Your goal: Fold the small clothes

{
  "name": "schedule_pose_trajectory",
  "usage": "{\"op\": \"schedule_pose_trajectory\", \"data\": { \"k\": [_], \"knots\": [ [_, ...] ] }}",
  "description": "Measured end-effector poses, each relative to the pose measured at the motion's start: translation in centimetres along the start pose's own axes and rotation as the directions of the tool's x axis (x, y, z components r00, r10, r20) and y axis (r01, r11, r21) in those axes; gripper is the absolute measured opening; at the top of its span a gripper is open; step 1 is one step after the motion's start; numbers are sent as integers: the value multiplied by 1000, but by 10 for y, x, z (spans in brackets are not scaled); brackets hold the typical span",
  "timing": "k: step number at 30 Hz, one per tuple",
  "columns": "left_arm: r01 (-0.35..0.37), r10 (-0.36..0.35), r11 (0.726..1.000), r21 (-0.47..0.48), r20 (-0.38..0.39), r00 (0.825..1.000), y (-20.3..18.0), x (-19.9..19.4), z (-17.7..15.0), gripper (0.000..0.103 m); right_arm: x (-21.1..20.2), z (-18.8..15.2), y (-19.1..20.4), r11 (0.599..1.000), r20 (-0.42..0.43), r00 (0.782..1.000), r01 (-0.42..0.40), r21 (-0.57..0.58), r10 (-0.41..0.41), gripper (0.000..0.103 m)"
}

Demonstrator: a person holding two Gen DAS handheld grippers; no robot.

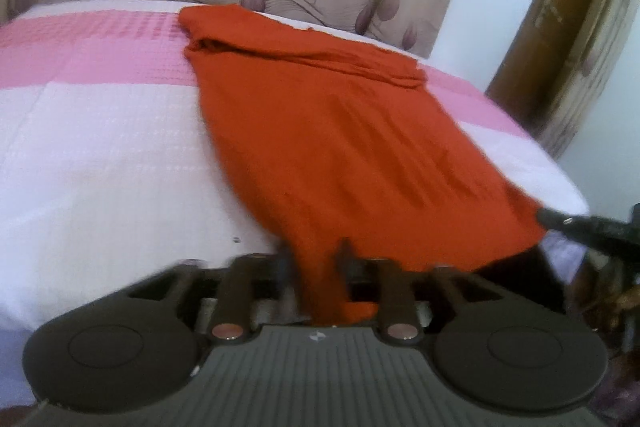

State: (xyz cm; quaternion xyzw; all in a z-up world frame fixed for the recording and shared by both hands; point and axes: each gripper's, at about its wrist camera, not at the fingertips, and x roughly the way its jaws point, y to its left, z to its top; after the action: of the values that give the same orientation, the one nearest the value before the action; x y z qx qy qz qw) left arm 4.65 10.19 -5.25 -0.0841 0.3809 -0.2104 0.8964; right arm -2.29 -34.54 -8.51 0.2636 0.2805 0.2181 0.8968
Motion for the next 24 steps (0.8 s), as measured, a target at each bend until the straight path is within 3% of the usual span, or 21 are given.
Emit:
{"op": "schedule_pose_trajectory", "data": {
  "k": [1, 2, 4, 8, 9, 10, 11, 12, 16, 24],
  "knots": [
    [14, -14, 1000, -3, 0, 1000, -1, -1, 0, 89, 1, 0, -2, 1000, -9, 1000, -14, 10, 14, 9],
    [14, -14, 1000, 0, 2, 1000, -4, -2, 0, 103, 1, 1, -2, 1000, -2, 1000, -5, 14, 5, 10],
    [0, 0, 1000, 16, 3, 1000, -8, -1, -2, 100, 1, 2, -2, 1000, 10, 1000, -18, 19, 18, 10],
    [-30, 30, 997, 72, 9, 1000, -14, 2, -8, 84, 10, 2, -2, 1000, -11, 1000, -1, 15, 1, 10],
    [-29, 29, 996, 79, 9, 1000, -15, 2, -7, 61, 15, 1, -3, 1000, -28, 1000, 6, 20, -6, 10],
    [-39, 39, 996, 86, 5, 999, -16, 2, -7, 27, 19, -1, -2, 1000, -38, 999, 10, 16, -9, 10],
    [-59, 59, 994, 93, -3, 998, -15, 4, -6, 11, 22, -2, -1, 1000, -45, 999, 10, 5, -9, 10],
    [-52, 53, 995, 82, -6, 999, -12, 4, -5, 4, 23, -3, 1, 1000, -41, 999, 14, -11, -15, 10],
    [-29, 29, 1000, -1, 15, 999, -3, 0, -5, 4, 24, 0, 3, 1000, -33, 999, 25, -8, -26, 7],
    [-87, 87, 996, -6, 84, 993, -16, -15, 13, 4, 5, 10, -7, 982, 56, 992, -118, 149, 111, 7]
  ]
}}
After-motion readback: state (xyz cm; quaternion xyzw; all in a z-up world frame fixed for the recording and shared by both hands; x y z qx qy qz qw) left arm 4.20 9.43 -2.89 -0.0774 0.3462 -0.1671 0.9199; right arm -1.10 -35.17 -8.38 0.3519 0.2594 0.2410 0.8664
